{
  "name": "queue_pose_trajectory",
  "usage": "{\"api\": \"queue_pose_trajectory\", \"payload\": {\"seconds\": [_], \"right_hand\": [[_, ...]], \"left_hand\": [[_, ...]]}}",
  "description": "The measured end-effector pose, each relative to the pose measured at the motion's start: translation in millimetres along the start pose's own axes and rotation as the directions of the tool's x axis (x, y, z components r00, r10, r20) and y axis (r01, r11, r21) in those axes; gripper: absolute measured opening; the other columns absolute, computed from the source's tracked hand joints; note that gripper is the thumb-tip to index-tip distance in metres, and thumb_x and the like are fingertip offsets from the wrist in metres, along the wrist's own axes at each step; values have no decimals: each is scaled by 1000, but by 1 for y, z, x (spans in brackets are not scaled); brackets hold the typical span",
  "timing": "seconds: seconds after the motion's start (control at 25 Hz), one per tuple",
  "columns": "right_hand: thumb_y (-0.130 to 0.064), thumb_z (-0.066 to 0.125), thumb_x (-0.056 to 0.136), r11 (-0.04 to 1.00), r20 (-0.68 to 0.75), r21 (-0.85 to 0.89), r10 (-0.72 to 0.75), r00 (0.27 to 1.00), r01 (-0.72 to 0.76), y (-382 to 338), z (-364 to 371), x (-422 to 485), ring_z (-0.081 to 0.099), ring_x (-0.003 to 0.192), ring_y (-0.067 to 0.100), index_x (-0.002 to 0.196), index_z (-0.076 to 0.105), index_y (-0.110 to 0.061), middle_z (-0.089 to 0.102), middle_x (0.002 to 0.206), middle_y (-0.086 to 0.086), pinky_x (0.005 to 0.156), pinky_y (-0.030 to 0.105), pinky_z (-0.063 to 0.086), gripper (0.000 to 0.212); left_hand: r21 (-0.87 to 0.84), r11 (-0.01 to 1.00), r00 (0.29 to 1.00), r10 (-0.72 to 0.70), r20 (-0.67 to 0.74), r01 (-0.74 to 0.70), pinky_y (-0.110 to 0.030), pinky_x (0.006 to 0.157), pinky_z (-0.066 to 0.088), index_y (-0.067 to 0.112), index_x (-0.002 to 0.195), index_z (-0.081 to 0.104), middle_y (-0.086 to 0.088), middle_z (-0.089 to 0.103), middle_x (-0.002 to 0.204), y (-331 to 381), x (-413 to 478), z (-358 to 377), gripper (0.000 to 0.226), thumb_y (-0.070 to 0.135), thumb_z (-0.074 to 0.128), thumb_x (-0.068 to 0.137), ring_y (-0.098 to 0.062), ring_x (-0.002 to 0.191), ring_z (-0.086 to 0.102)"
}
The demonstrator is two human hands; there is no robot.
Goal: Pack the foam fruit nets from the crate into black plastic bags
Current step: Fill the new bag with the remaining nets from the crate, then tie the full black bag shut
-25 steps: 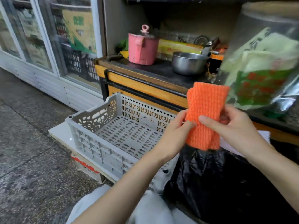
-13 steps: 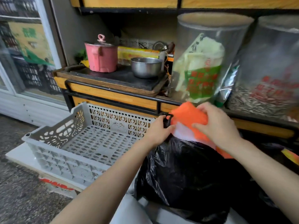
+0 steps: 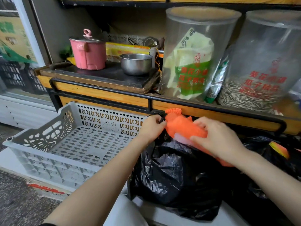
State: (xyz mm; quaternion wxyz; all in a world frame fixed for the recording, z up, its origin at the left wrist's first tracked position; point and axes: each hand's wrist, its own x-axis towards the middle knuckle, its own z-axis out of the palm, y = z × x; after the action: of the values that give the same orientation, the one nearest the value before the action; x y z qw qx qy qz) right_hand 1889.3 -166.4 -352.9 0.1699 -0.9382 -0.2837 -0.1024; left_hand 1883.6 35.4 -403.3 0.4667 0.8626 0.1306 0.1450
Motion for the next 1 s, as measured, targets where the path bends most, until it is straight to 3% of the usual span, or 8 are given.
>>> {"api": "queue_pose_trajectory", "payload": {"seconds": [0.08,0.16,0.32,0.44,0.6,0.8,0.92,1.0], "right_hand": [[-36,72,76,999,-173,33,44,984,-39,4,-6,14,55,106,22,110,57,-27,62,109,-4,82,37,48,38],[-34,73,76,998,-223,11,59,973,-58,2,-5,25,52,109,24,111,57,-24,59,112,-2,81,38,46,39],[-39,78,69,996,-35,-72,50,998,-53,-1,6,20,60,104,19,104,66,-34,67,107,-9,80,31,45,37],[-42,78,68,987,177,-137,112,978,-88,13,15,-3,64,101,16,99,71,-37,70,104,-12,81,30,48,32],[-37,79,69,984,283,-91,174,943,-154,32,20,-30,65,96,16,96,72,-37,72,93,-10,78,30,49,27],[-32,80,69,989,155,-18,151,976,-150,11,16,-34,64,101,18,99,68,-26,70,101,-5,83,30,46,33],[-26,80,70,990,121,124,53,991,-68,-8,27,-36,62,99,19,91,69,-22,69,96,-3,86,32,46,24],[-19,78,73,972,107,224,46,993,-69,-14,35,-38,61,99,17,97,69,-17,68,99,0,91,33,46,25]], "left_hand": [[-154,988,1000,14,-24,-18,-29,63,36,16,63,41,-4,47,66,10,-5,-7,30,16,57,89,-17,64,45],[-296,955,999,39,11,-34,-30,64,32,19,61,39,2,40,61,19,-11,-11,34,16,57,90,-14,61,40],[-453,891,996,73,54,-40,-33,68,36,23,59,44,1,42,66,31,-36,3,30,24,59,84,-16,69,42],[-362,928,996,89,-15,-88,-15,65,35,20,57,39,4,38,64,28,-73,28,37,15,59,87,-2,61,37],[-323,944,997,49,-61,-67,-6,66,32,21,60,41,8,39,74,28,-111,53,34,20,59,89,-3,72,43],[-314,945,984,39,-174,-93,-29,67,39,4,71,55,-2,53,69,24,-113,43,25,22,60,87,-12,68,47],[-29,982,972,181,-152,-187,-34,81,40,16,88,62,8,57,85,13,-108,28,10,25,64,84,-16,89,47],[132,965,972,232,-39,-225,-34,88,35,23,105,59,12,49,98,9,-110,22,23,29,65,84,-15,98,39]]}}
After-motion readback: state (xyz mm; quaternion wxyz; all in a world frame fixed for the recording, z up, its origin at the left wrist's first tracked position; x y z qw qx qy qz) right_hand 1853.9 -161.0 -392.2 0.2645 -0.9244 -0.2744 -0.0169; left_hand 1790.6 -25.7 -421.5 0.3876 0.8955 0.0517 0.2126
